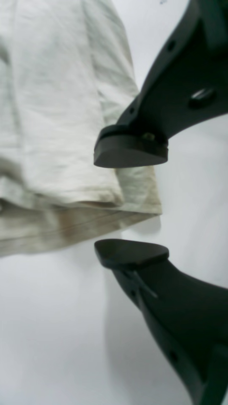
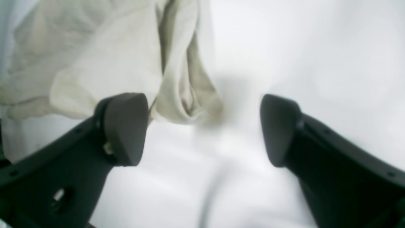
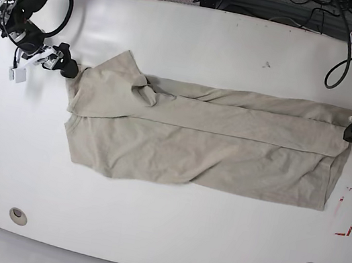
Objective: Fold the T-shirt properly
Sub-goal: 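Open the left gripper and regrasp the folded edge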
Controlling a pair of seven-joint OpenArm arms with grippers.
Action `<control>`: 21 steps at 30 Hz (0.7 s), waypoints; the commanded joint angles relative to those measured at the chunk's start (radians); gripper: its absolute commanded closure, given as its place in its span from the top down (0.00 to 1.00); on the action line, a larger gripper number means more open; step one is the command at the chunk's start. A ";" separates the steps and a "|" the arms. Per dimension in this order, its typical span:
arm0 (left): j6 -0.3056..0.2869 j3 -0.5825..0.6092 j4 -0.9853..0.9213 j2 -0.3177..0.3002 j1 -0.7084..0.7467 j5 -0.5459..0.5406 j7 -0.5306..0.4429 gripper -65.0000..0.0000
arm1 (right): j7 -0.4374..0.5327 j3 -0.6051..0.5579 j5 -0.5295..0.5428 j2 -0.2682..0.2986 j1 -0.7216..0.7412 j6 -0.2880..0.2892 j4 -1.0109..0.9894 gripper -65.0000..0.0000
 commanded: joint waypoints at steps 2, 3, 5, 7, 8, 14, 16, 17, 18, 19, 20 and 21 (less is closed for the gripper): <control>-0.001 0.028 0.019 -0.025 0.016 -0.012 -0.095 0.51 | 0.046 -0.005 -0.082 -0.020 0.016 0.006 0.063 0.82; -0.001 0.032 0.019 -0.025 0.024 -0.010 -0.109 0.51 | 0.049 -0.005 -0.105 -0.028 0.019 0.006 0.070 0.82; -0.001 0.034 0.021 -0.024 0.037 0.014 -0.146 0.51 | 0.063 -0.005 -0.160 -0.046 0.021 0.006 0.085 0.82; -0.001 0.037 0.021 -0.022 0.039 0.048 -0.181 0.51 | 0.084 -0.005 -0.201 -0.057 0.022 0.006 0.102 0.81; -0.001 0.038 0.019 -0.021 0.040 0.076 -0.204 0.51 | 0.097 -0.006 -0.227 -0.063 0.022 0.006 0.113 0.81; -0.001 0.037 0.016 0.032 0.034 0.205 -0.241 0.51 | 0.124 -0.052 -0.293 -0.066 0.022 0.006 0.122 0.59; -0.001 0.037 0.015 0.036 0.036 0.248 -0.241 0.51 | 0.143 -0.061 -0.292 -0.068 0.019 0.006 0.122 0.46; -0.001 0.038 0.015 0.038 0.039 0.254 -0.242 0.51 | 0.147 -0.061 -0.292 -0.068 0.019 0.006 0.122 0.41; -0.001 0.038 0.013 0.041 0.040 0.258 -0.242 0.51 | 0.153 -0.061 -0.293 -0.068 0.019 0.006 0.119 0.37; -0.001 0.038 0.008 0.056 0.040 0.263 -0.242 0.51 | 0.158 -0.061 -0.293 -0.068 0.018 0.006 0.117 0.32; -0.001 0.038 -0.002 0.065 0.040 0.263 -0.242 0.51 | 0.158 -0.061 -0.293 -0.068 0.016 0.006 0.117 0.28; -0.001 0.038 -0.013 0.068 0.040 0.263 -0.242 0.51 | 0.158 -0.061 -0.293 -0.068 0.016 0.006 0.117 0.25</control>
